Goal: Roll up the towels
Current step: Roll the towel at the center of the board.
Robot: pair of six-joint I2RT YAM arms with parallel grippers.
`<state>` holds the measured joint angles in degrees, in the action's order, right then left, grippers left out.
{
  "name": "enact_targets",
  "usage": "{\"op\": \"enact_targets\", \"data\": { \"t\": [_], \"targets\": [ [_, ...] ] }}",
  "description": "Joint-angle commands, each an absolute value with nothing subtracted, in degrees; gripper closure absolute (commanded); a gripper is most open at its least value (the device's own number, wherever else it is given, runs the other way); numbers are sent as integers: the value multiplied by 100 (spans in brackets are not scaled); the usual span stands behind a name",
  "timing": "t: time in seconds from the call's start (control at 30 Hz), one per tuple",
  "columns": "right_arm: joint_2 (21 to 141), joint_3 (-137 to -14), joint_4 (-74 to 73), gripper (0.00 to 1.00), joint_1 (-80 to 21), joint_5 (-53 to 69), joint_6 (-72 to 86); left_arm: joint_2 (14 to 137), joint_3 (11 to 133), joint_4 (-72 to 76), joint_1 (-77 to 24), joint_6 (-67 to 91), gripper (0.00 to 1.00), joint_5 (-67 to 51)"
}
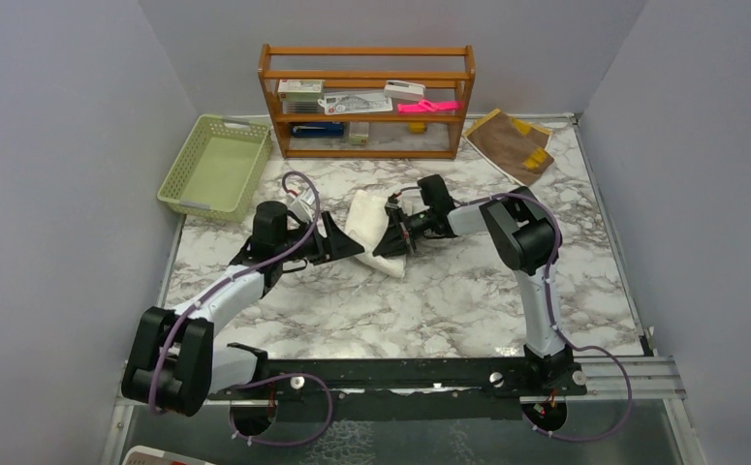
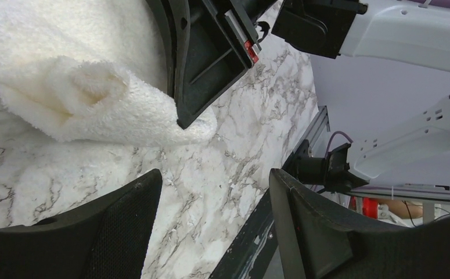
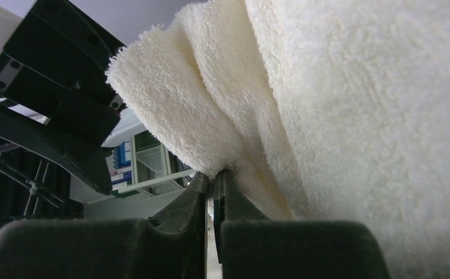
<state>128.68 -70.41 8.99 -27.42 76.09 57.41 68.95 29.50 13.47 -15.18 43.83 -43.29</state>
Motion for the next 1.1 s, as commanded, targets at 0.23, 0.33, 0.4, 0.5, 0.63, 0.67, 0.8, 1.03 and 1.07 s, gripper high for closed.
{"op": "enact_targets", "data": {
  "t": [0.23,0.33,0.4,0.5,0.63,0.67,0.8,1.03,1.07],
  "targets": [
    [13443,-7578,-286,99,-2610,6684,5531,8038,3368,2652,-1712,4781,30,-4070],
    [13573,-7700,-672,99,-2600,6454,5285,8408,3581,2959,-1723,4905,30,-4113],
    [13627,-7788,-961,99,-2602,6281,5088,8640,3708,3111,-1723,4966,30,-4166],
    [13676,-7865,-1211,99,-2593,6091,4912,8944,3860,3232,-1718,5000,30,-4152],
    [13697,-7858,-1247,99,-2592,6056,4857,9443,4008,3442,-1723,5047,30,-4062],
    [13694,-7859,-1254,99,-2593,6056,4852,9567,4034,3503,-1723,5064,30,-4039],
    [13698,-7836,-1277,99,-2593,6053,4833,10147,4087,3906,-1716,5198,32,-3995],
    [13615,-7837,-1380,90,-2592,5819,4664,10766,4204,4178,-1714,5141,33,-3779],
    [13557,-7872,-1458,84,-2593,5709,4560,10819,4216,4189,-1713,5123,33,-3761]
  ]
}}
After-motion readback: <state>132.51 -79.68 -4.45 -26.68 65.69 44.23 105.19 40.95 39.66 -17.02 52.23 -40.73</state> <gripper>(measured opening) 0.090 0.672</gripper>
